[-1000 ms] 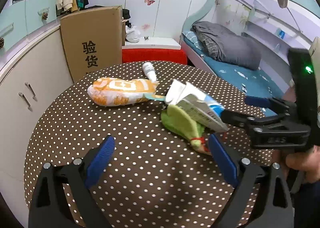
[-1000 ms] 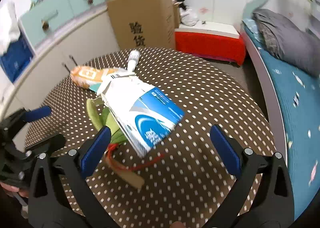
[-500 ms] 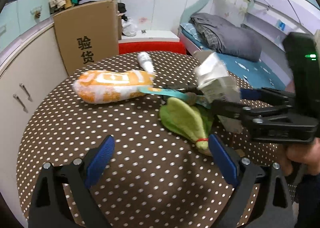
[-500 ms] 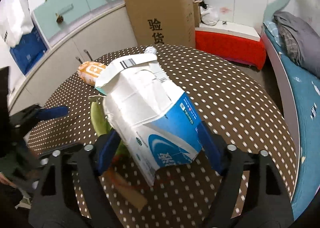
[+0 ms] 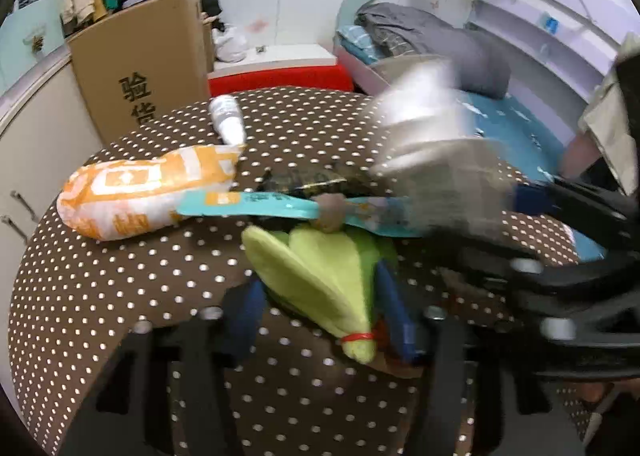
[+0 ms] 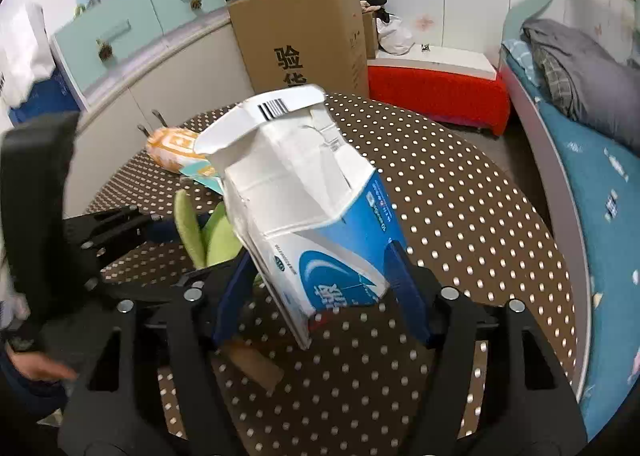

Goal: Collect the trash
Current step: 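Grasp the green leaf toy with the left gripper while the right grasps the white-blue box, then lift the leaf toy and white-blue box and carry both over the bin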

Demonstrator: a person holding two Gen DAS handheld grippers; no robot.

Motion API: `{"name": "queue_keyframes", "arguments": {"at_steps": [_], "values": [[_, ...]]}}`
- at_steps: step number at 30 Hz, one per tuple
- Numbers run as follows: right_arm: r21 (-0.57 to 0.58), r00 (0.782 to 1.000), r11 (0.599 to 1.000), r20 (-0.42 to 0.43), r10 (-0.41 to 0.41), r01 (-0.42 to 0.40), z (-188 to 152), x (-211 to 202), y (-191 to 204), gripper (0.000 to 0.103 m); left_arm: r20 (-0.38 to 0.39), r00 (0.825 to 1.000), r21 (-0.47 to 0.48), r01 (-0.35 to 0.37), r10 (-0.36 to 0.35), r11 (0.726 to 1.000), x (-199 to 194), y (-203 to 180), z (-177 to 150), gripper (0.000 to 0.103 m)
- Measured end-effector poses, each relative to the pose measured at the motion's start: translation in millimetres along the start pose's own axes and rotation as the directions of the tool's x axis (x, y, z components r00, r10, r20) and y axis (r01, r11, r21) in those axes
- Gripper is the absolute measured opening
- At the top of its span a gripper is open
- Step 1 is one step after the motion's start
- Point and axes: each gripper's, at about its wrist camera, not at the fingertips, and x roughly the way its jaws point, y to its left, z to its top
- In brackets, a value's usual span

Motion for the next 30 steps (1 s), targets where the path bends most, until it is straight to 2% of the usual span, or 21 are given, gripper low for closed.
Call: {"name": "queue_keyframes", "arguments": {"at_steps": [3,6,13,17,18,19,21,23,24,26,30], "values": [[-0.033,1.000,0.999,-0.006,-0.028,0.028,6,14,4,0.074,-0.008,0.999,-0.029,0.042,-0.042,0.999,-4,7,-4,0.024],[-0.053,0.999,0.997,-0.003,-0.054,0.054,8,20,7,0.071,-0.009,0.998,-0.059,0.058,-0.059,0.997,-11,16,-16,0.021],[0.051,0.999,0.999,0.046,-0.003,0.000,2,-16,-7,0.051,0.014,0.998,-0.117,0.057,-0.056,0.991,-35,33,-45,0.020],[0.071,0.998,0.997,0.053,0.019,-0.023,-6,-32,-10,0.044,0.035,0.998,-0.139,0.064,-0.060,0.988,-46,36,-52,0.020],[0.068,0.998,0.997,0.054,0.019,-0.022,-8,-33,-9,0.040,0.039,0.997,-0.139,0.065,-0.061,0.988,-48,36,-54,0.020],[0.066,0.999,0.998,0.046,0.019,-0.022,-10,-33,-8,0.027,0.041,0.997,-0.139,0.067,-0.062,0.988,-50,35,-55,0.020],[0.030,1.000,0.999,0.016,-0.014,0.013,-12,-27,-4,0.029,0.047,0.997,-0.139,0.071,-0.065,0.988,-55,33,-58,0.020],[-0.017,0.997,0.997,0.012,-0.078,0.078,-12,-20,4,0.054,0.049,0.996,-0.138,0.074,-0.068,0.988,-57,32,-59,0.020],[-0.027,0.996,0.996,0.020,-0.085,0.086,-12,-20,6,0.067,0.050,0.996,-0.138,0.073,-0.067,0.988,-59,31,-59,0.020],[-0.037,0.996,0.995,0.024,-0.087,0.088,-10,-18,8,0.069,0.054,0.996,-0.143,0.073,-0.066,0.987,-62,31,-62,0.020],[-0.089,0.988,0.984,0.025,-0.155,0.157,2,-8,7,0.084,0.060,0.996,-0.139,0.073,-0.065,0.988,-72,30,-71,0.020]]}}
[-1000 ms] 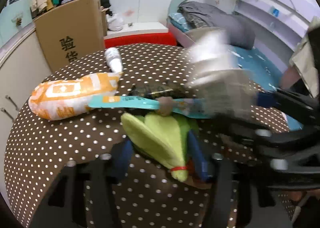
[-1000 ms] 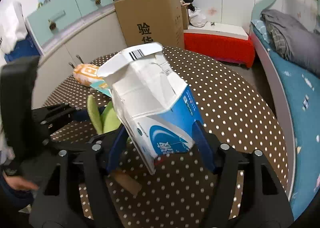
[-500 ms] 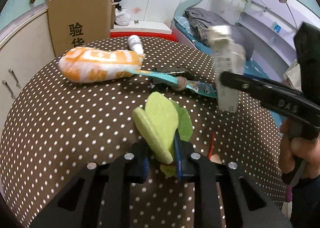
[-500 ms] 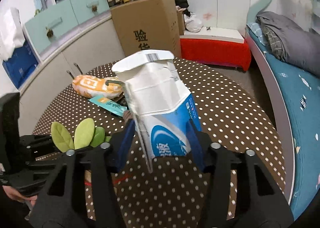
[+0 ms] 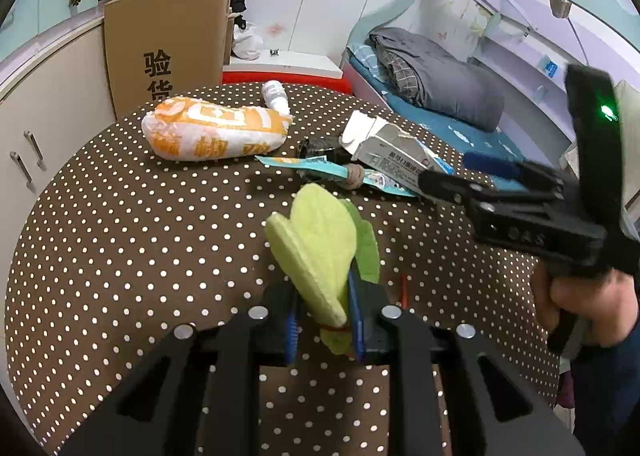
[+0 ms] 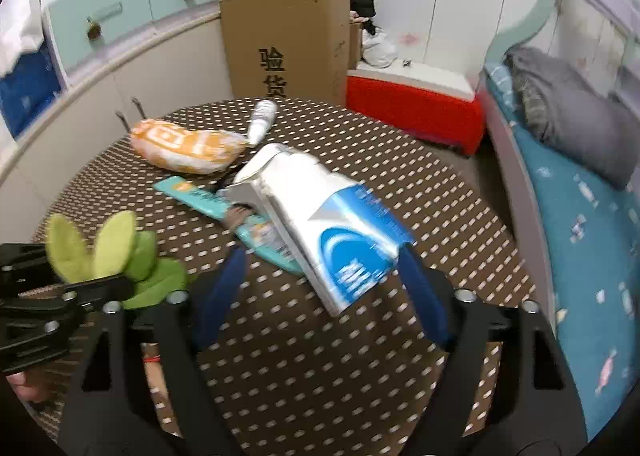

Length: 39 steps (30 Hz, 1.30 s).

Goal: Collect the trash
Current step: 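Lift the leaf toy and white-blue box and carry both over the bin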

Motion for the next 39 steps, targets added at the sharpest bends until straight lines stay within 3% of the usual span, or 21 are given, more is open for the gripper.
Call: {"name": "queue_keyframes", "arguments": {"at_steps": [3,6,8,10,13,21,30,39], "values": [[-0.028,0.999,1.000,-0.048,-0.009,0.007,9,24,-10,0.087,0.003,1.000,-0.011,0.001,-0.001,1.000,-2,4,0,0.020],[-0.009,0.991,0.996,-0.097,0.088,-0.089,16,53,-20,0.089,0.011,1.000,-0.026,-0.004,0.004,1.000,-4,10,3,0.020],[0.008,0.989,0.993,-0.086,0.119,-0.118,18,59,-25,0.090,0.015,1.000,-0.034,-0.007,0.007,0.999,-5,14,6,0.020],[0.013,0.988,0.992,-0.083,0.128,-0.128,19,57,-28,0.083,0.018,1.000,-0.040,-0.010,0.010,0.999,-6,18,9,0.020],[0.026,0.990,0.991,-0.043,0.132,-0.131,17,38,-30,0.069,0.018,1.000,-0.042,-0.008,0.008,0.999,-5,22,12,0.020],[0.149,0.981,0.970,0.028,0.190,-0.192,-10,-6,-44,0.053,0.037,0.999,-0.019,0.027,-0.026,0.999,-10,3,14,0.020],[0.228,0.969,0.944,0.116,0.218,-0.240,-38,-41,-51,0.052,0.058,0.997,0.021,0.048,-0.049,0.999,-20,-17,16,0.020],[0.299,0.952,0.926,0.266,0.152,-0.232,-48,-119,-88,0.052,0.119,0.987,0.081,0.102,-0.111,0.992,-42,-58,35,0.020]]}}
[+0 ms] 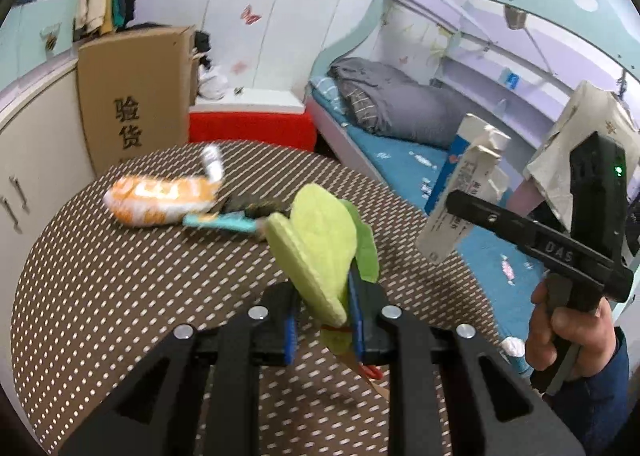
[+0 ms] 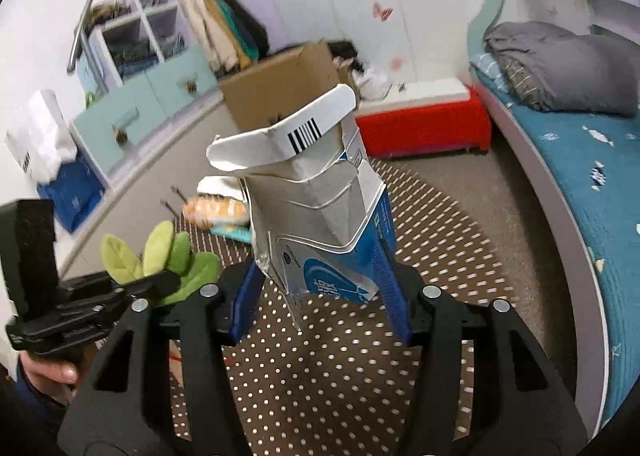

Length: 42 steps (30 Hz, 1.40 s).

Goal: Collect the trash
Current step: 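Lift the leaf toy and white-blue box and carry both over the bin, then open both grippers to drop the leaf toy and box into the bin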

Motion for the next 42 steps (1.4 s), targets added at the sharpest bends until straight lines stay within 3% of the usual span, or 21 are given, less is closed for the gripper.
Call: {"name": "queue_keyframes", "arguments": {"at_steps": [9,16,19,27,36,39,42], "values": [[0.154,0.979,0.982,0.156,-0.131,0.107,11,-96,-56,0.053,0.051,0.989,0.082,0.137,-0.141,0.987,4,-76,37,0.020],[0.301,0.947,0.931,0.175,-0.269,0.209,-5,-142,-115,0.053,0.022,0.967,0.163,0.246,-0.253,0.956,31,-148,48,0.020],[0.348,0.938,0.907,0.163,-0.306,0.236,-17,-151,-137,0.053,-0.026,0.958,0.192,0.284,-0.284,0.940,54,-180,49,0.020],[0.511,0.934,0.809,0.032,-0.356,0.291,-65,-125,-211,0.054,-0.187,0.940,0.215,0.321,-0.284,0.922,133,-247,41,0.020],[0.647,0.942,0.692,-0.141,-0.304,0.320,-135,-62,-285,0.056,-0.340,0.920,0.268,0.291,-0.192,0.918,221,-286,16,0.020],[0.690,0.944,0.645,-0.203,-0.262,0.328,-158,-38,-308,0.059,-0.373,0.913,0.293,0.287,-0.167,0.912,237,-293,7,0.020],[0.733,0.942,0.593,-0.246,-0.229,0.335,-182,-24,-322,0.074,-0.403,0.906,0.320,0.273,-0.130,0.907,253,-300,-1,0.020]]}}
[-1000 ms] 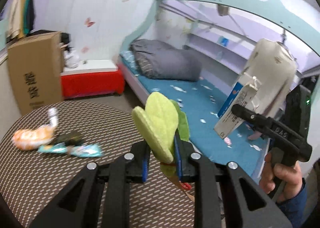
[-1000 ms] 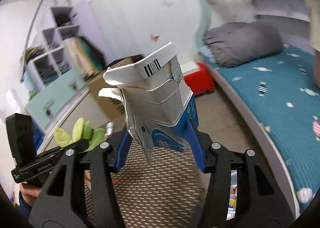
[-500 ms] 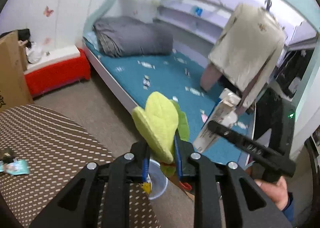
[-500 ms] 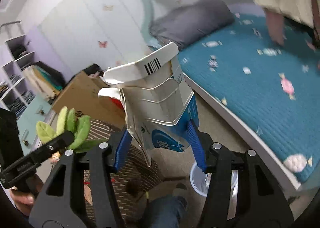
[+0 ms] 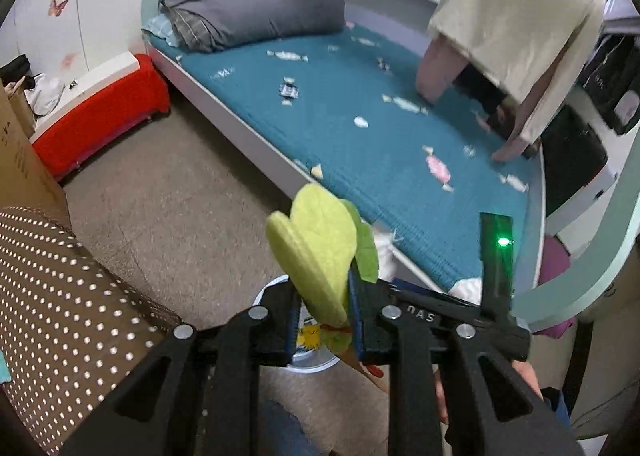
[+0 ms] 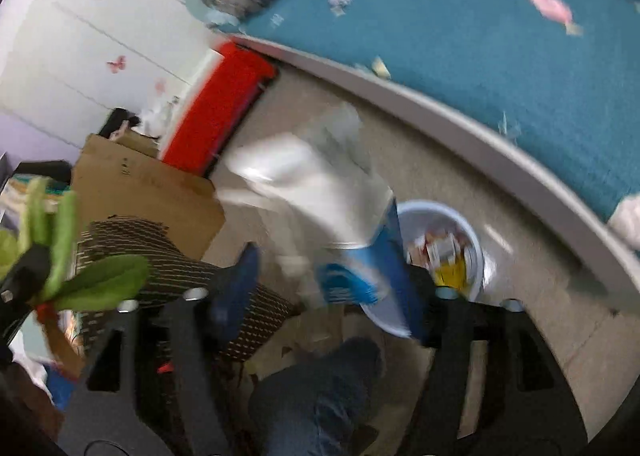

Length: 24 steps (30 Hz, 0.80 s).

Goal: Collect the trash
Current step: 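Open both grippers to drop the leaf toy and box into the bin, then move both open grippers back over the table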

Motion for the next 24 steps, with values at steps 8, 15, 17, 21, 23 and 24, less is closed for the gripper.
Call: {"name": "queue_keyframes", "arguments": {"at_steps": [8,15,17,21,23,24], "values": [[0.057,0.995,0.998,0.101,0.024,-0.030,5,-40,-16,0.083,-0.089,0.996,0.059,-0.020,0.026,0.998,32,-13,-2,0.023],[0.005,0.973,0.999,0.226,0.038,-0.040,10,-96,-5,0.091,-0.114,0.992,0.072,-0.049,0.057,0.996,46,-19,2,0.087],[0.002,0.972,0.999,0.233,0.034,-0.036,15,-100,-2,0.094,-0.087,0.993,0.068,-0.072,0.078,0.995,41,-18,4,0.087],[0.009,0.973,1.000,0.230,0.006,-0.008,14,-100,6,0.097,-0.064,0.996,0.033,-0.058,0.060,0.998,28,-12,2,0.088],[0.001,0.970,1.000,0.240,-0.021,0.021,10,-101,14,0.097,-0.030,0.998,0.015,-0.054,0.054,0.998,13,-7,1,0.088],[-0.005,0.969,0.999,0.244,-0.030,0.032,8,-102,17,0.097,-0.015,0.999,0.010,-0.052,0.052,0.999,7,-6,0,0.088]]}}
